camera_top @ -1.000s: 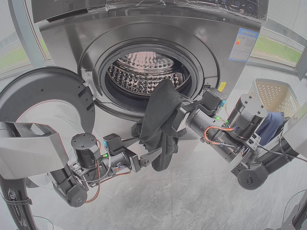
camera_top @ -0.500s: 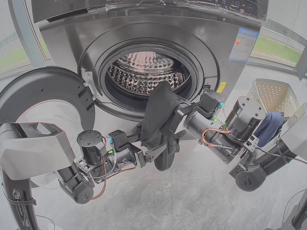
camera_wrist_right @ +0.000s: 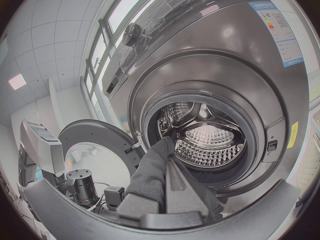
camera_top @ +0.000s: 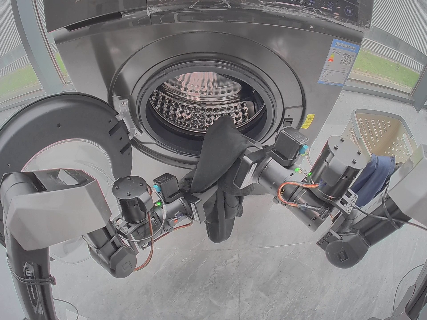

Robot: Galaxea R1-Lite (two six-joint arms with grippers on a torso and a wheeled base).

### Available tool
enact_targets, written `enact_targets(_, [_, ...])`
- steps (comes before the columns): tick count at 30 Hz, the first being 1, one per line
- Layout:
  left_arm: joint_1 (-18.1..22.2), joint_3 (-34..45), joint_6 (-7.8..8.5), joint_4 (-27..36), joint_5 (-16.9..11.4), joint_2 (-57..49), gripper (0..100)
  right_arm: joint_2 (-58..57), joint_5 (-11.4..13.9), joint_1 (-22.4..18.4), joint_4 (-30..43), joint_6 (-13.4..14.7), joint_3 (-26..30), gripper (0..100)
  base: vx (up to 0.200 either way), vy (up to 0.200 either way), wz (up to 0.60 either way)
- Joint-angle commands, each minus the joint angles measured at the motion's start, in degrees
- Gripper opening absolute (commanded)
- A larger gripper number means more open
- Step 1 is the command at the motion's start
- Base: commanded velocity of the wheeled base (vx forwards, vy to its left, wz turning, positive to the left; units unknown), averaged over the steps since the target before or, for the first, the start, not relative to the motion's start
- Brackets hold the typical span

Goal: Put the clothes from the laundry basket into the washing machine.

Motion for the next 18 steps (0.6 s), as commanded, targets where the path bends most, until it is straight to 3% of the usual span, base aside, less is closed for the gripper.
enact_targets(1, [0.02, 0.94, -0.06, -0.04, 0.23, -1.15, 0, 0.09, -0.06, -0.53, -0.04, 0.02, 0.16, 0, 0.0, 0.0, 0.0])
enact_targets(11, [-0.78, 9.81, 0.29, 0.05, 0.85, -13.1, 0, 0.09, -0.41, -2.64, 0.23, 0.11, 0.08, 0, 0.0, 0.0, 0.0])
enact_targets(18, [-0.6, 13.51, 0.2, 0.05, 0.49, -14.95, 0, 0.01, -0.67, -2.81, 0.14, 0.2, 0.25, 0, 0.0, 0.0, 0.0])
